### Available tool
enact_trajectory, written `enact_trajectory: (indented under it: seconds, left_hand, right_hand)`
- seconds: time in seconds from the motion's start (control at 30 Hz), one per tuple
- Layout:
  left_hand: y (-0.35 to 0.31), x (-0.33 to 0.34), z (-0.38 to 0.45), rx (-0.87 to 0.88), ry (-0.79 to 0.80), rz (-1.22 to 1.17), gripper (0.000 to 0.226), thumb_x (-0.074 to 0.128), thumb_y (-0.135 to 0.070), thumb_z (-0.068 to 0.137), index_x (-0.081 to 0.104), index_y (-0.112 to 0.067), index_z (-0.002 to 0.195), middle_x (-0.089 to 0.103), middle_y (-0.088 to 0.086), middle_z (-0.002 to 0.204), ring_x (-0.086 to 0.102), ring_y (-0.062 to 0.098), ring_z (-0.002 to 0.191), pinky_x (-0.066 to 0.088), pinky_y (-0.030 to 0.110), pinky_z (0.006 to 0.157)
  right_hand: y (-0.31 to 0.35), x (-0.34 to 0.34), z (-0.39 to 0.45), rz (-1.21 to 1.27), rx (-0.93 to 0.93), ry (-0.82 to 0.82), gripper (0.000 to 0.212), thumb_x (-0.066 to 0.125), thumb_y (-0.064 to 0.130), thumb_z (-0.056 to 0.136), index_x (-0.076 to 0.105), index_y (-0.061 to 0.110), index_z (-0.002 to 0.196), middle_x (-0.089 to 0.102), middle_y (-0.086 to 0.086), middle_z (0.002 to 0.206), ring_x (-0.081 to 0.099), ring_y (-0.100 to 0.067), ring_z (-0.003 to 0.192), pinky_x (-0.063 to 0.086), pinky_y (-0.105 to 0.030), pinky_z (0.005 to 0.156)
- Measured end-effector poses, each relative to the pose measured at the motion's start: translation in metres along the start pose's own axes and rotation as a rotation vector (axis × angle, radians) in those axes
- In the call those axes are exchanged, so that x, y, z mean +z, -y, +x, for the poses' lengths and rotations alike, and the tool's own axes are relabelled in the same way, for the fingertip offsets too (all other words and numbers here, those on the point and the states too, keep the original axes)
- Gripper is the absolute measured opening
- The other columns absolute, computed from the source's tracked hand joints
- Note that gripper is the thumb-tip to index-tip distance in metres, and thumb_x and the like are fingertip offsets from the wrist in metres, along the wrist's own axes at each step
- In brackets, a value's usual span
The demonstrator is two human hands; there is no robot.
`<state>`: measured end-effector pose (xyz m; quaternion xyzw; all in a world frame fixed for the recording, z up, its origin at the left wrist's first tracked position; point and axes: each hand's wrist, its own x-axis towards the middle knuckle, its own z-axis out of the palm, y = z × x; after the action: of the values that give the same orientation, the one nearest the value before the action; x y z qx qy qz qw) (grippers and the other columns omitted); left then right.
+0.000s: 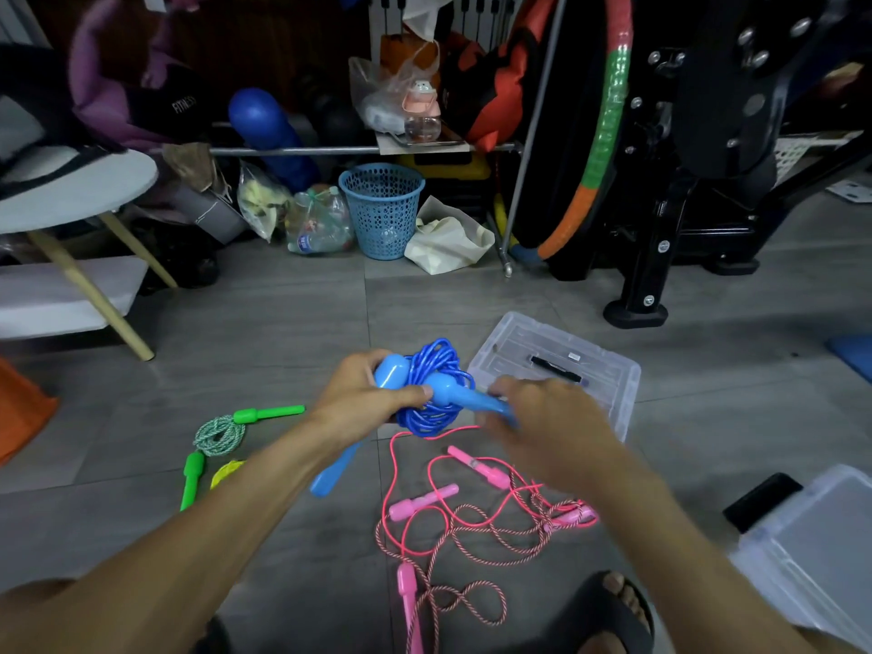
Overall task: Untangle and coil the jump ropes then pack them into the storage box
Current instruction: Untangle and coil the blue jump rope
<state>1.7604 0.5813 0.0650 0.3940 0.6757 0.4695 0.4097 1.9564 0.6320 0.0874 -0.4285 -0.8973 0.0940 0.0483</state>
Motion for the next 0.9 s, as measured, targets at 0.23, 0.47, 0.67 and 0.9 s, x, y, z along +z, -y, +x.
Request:
enact_trajectory:
  seconds: [0.23, 0.47, 0.67, 0.9]
  left_hand:
    - [0.004, -0.009, 0.003, -0.044, 0.035, -0.071, 0.014, 0.076, -0.002, 0.073, 0.065, -0.009, 0.079, 0.067, 0.001, 0.068, 0.062, 0.011, 0.058, 0.055, 0.027, 0.057]
    - [0.002, -0.021, -0.001, -0.137, 0.205, -0.184, 0.019, 0.071, -0.001, 0.072, 0.066, -0.007, 0.089, 0.068, 0.000, 0.068, 0.063, 0.009, 0.058, 0.052, 0.018, 0.055]
    - [0.005, -0.020, -0.010, -0.128, 0.159, -0.177, 0.016, 0.064, 0.007, 0.079, 0.060, -0.008, 0.078, 0.064, -0.001, 0.057, 0.061, 0.008, 0.048, 0.050, 0.018, 0.048]
    - [0.008, -0.001, -0.017, -0.049, 0.074, -0.212, 0.018, 0.071, 0.002, 0.076, 0.062, -0.006, 0.089, 0.064, 0.010, 0.072, 0.060, 0.019, 0.060, 0.054, 0.027, 0.059]
  right_hand:
    - [0.005, 0.012, 0.011, -0.138, -0.135, -0.032, 0.028, 0.038, 0.041, 0.098, 0.051, 0.021, 0.114, 0.065, -0.002, 0.105, 0.061, -0.028, 0.097, 0.044, -0.034, 0.077]
    - [-0.034, -0.017, 0.011, 0.468, -0.175, 0.313, 0.013, 0.051, 0.020, 0.095, 0.063, 0.017, 0.092, 0.069, 0.002, 0.080, 0.054, -0.004, 0.055, 0.045, -0.021, 0.059]
    - [-0.052, -0.006, 0.009, 0.186, -0.064, 0.256, 0.007, 0.054, 0.019, 0.089, 0.053, 0.024, 0.093, 0.064, 0.003, 0.089, 0.059, -0.021, 0.084, 0.044, -0.035, 0.080]
    - [0.008, 0.025, 0.011, 0.593, -0.040, 0.108, 0.069, 0.059, 0.005, 0.075, 0.037, 0.022, 0.137, 0.061, 0.002, 0.102, 0.056, -0.019, 0.090, 0.043, -0.027, 0.075]
